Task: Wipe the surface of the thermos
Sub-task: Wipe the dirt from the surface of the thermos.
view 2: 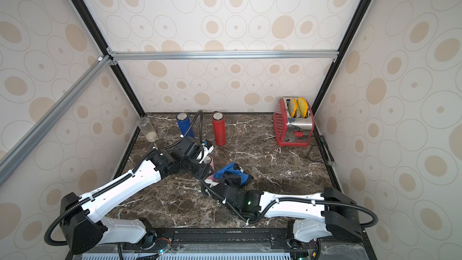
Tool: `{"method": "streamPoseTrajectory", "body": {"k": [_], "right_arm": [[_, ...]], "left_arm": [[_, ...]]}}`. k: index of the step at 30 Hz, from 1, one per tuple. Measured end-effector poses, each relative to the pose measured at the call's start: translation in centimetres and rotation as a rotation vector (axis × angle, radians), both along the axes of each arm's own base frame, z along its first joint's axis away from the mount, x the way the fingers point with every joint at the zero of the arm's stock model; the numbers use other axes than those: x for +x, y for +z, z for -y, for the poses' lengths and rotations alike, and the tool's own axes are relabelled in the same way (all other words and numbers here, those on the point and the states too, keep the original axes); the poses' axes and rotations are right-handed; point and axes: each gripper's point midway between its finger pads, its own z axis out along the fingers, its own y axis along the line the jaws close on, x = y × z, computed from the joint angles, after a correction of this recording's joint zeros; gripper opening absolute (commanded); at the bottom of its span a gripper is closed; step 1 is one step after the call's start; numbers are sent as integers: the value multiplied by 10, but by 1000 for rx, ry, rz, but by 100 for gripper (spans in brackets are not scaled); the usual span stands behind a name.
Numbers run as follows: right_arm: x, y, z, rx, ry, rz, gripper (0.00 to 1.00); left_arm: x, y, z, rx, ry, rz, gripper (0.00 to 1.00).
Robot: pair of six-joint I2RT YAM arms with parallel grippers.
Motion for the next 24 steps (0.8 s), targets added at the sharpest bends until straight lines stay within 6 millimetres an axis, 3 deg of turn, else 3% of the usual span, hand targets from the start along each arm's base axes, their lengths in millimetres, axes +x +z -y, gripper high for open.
{"method": "streamPoseTrajectory", "body": {"k": [5, 12, 20, 24], "right_arm": [[-2, 34, 18, 291, -39, -120, 0], [10, 38, 33, 543, -105, -340, 0], [34, 64, 35, 848, -133, -569, 0], [35, 66, 22, 942, -90, -709, 0]], "left_arm": [[-1, 0, 4, -60, -64, 100, 44], [6, -1, 23, -126, -177, 223, 42], [-8, -1, 41, -210, -410, 403, 46], [-17, 0, 49, -229, -532, 469, 48]]}}
